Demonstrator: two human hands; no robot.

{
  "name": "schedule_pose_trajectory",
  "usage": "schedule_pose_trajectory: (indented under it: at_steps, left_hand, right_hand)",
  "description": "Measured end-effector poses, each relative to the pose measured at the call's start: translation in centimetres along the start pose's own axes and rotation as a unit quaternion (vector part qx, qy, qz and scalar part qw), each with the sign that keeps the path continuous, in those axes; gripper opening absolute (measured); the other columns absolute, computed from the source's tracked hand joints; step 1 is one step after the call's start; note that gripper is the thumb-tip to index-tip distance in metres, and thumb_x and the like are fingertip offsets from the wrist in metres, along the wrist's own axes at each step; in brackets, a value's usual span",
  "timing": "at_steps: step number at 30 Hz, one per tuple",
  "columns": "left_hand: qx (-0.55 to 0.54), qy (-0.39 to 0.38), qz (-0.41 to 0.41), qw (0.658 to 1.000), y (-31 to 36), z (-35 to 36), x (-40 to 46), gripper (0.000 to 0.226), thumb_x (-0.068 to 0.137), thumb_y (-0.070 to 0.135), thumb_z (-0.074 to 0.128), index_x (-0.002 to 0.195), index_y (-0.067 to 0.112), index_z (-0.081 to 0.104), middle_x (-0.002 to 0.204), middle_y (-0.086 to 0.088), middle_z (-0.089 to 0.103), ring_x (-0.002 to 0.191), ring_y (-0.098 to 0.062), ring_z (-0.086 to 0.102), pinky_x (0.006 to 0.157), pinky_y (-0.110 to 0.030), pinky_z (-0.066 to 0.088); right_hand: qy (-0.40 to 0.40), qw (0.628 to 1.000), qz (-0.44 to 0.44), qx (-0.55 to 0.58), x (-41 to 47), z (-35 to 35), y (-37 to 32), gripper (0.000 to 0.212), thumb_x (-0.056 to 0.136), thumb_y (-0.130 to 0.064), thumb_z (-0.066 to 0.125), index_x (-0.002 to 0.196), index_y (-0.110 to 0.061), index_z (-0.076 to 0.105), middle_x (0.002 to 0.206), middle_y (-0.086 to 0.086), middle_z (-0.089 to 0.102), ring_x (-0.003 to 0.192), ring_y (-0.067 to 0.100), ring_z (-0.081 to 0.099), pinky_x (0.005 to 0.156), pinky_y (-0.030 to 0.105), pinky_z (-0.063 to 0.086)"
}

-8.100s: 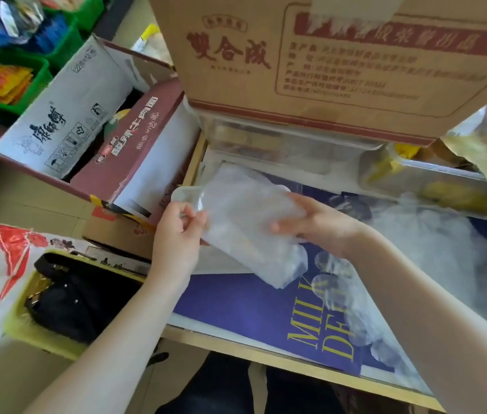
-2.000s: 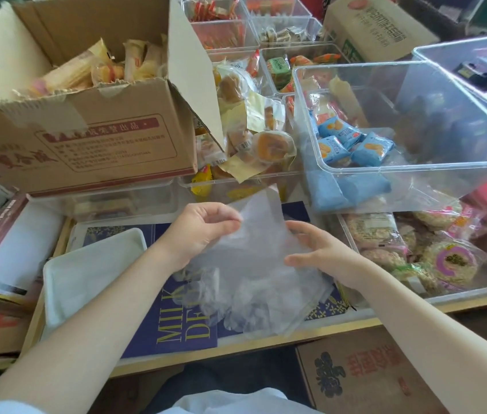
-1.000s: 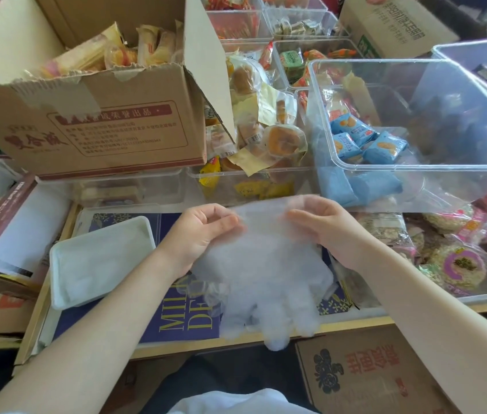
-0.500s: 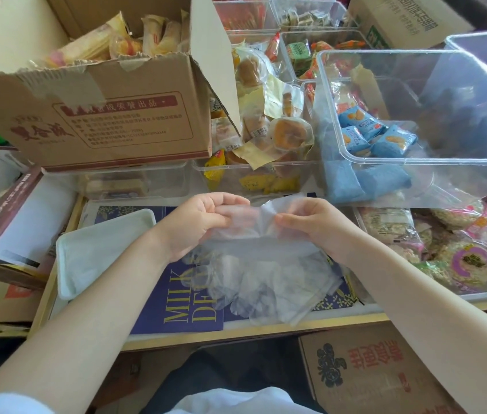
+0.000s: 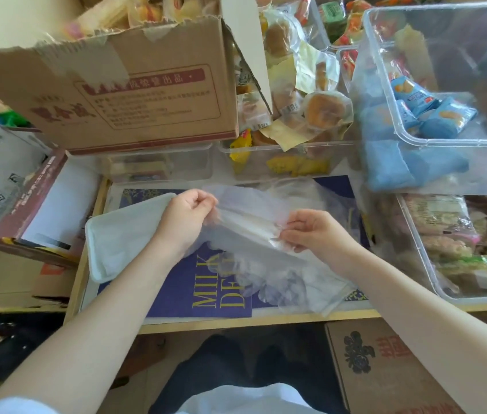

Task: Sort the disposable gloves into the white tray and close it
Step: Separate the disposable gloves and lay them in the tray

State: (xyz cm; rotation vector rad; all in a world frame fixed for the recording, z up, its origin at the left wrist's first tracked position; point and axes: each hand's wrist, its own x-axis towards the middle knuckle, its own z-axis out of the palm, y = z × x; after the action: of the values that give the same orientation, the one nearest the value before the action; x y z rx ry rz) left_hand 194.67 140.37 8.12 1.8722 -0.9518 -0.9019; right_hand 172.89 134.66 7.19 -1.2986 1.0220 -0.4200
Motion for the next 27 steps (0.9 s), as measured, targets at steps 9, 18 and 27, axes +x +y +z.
schedule_pose_trajectory:
  at_steps: [9, 18, 27]
  left_hand:
    - [0.196, 0.035, 0.031, 0.980, -3.6, -1.8, 2.9, 0.019, 0.095, 0.012, 0.039, 0.089, 0.010, 0.057, 0.083, -0.004, 0.057, 0.075, -0.021, 0.049, 0.062, -0.027, 0.030]
    - [0.196, -0.147, 0.068, 0.967, -4.3, -0.3, 2.9, 0.019, 0.091, 0.024, 0.056, 0.072, 0.025, 0.056, 0.061, 0.014, 0.052, 0.056, -0.002, 0.047, 0.056, -0.012, 0.035]
    - [0.129, -0.354, 0.130, 0.917, -2.2, 1.5, 1.3, 0.009, 0.083, 0.015, 0.069, 0.075, 0.018, 0.072, 0.084, 0.009, 0.065, 0.078, 0.002, 0.058, 0.075, -0.008, 0.038]
  right_hand:
    - [0.058, 0.858, 0.139, -0.491, 1.1, -2.1, 10.2, 0.058, 0.096, -0.024, 0.047, 0.147, -0.013, 0.022, 0.157, 0.011, 0.010, 0.142, 0.029, 0.015, 0.112, 0.037, 0.022]
    - [0.158, 0.827, 0.149, -0.518, -0.2, -3.1, 13.4, 0.049, 0.091, -0.030, 0.055, 0.134, -0.011, 0.042, 0.146, 0.009, 0.034, 0.127, 0.030, 0.037, 0.093, 0.040, 0.042]
    - [0.280, 0.926, 0.084, -0.239, -0.4, -2.8, 7.7, 0.018, 0.092, -0.026, 0.056, 0.085, -0.011, 0.062, 0.080, -0.001, 0.057, 0.072, 0.015, 0.051, 0.060, 0.027, 0.036]
